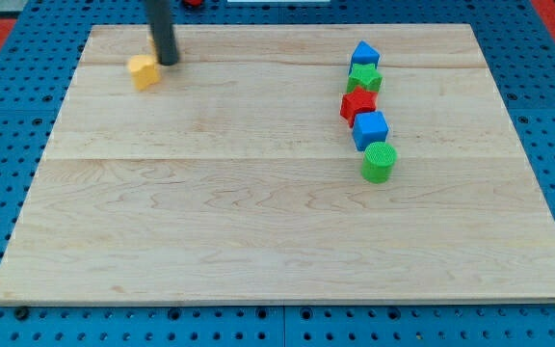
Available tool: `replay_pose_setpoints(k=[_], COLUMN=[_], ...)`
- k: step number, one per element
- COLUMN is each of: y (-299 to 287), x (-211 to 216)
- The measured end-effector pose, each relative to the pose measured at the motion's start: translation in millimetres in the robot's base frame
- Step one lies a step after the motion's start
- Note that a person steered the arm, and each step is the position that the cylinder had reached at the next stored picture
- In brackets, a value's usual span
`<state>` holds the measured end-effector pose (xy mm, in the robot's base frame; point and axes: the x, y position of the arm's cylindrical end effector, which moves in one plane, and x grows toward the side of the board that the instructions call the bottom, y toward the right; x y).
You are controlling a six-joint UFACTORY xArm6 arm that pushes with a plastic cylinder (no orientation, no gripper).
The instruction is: Put the hexagon at the top left corner of the board
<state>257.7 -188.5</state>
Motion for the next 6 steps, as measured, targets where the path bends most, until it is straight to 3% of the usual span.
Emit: replay_pose_setpoints(k=[1, 2, 3, 4, 5, 6], y=[-6.1, 9.9, 42.9, 56.6, -31.9, -40.9], x=[-18.6, -11.1, -57.4, -66.2, -60.4, -50.5])
